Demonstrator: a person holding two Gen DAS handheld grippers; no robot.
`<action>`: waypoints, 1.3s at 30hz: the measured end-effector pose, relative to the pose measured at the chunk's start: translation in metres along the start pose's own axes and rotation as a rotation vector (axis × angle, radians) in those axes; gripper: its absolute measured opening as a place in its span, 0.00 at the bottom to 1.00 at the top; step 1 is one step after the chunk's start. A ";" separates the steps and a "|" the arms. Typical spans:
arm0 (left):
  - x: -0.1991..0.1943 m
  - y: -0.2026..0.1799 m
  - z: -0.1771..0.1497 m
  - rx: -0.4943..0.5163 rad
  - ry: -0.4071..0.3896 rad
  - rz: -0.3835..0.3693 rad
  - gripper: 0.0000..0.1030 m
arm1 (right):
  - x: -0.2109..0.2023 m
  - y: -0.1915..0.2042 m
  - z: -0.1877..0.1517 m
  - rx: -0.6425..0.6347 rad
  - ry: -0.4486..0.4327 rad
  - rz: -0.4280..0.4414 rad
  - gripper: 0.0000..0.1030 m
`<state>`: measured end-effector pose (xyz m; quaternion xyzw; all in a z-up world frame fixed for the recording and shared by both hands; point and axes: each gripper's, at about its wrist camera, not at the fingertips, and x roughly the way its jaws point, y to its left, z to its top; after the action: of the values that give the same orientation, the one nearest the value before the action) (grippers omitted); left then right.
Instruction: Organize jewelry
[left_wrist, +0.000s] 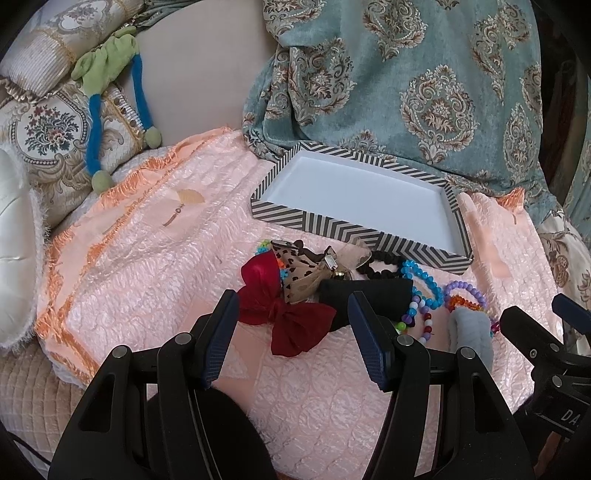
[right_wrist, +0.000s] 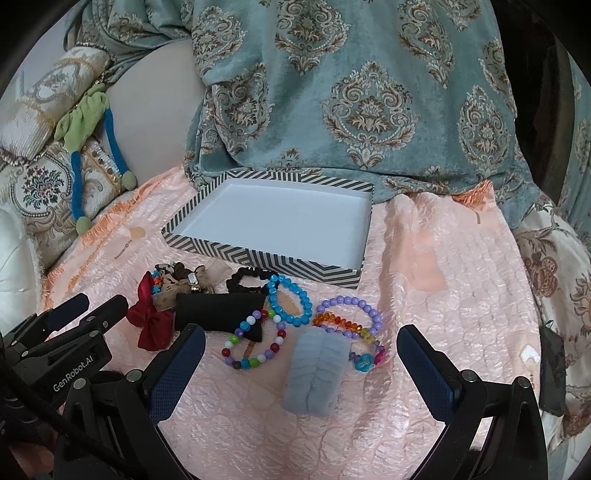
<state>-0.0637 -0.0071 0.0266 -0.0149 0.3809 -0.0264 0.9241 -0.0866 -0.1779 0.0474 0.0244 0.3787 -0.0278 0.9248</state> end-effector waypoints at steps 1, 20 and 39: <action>0.000 0.000 0.000 -0.001 0.002 0.000 0.59 | 0.000 0.000 0.000 0.002 0.002 0.001 1.00; 0.002 0.003 0.000 -0.004 0.012 0.002 0.59 | 0.003 0.003 -0.002 -0.027 0.014 0.005 1.00; -0.007 0.013 0.006 -0.034 0.013 -0.015 0.59 | -0.006 -0.006 0.002 -0.014 -0.001 0.034 1.00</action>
<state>-0.0638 0.0059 0.0353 -0.0332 0.3874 -0.0271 0.9209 -0.0905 -0.1837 0.0528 0.0244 0.3781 -0.0096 0.9254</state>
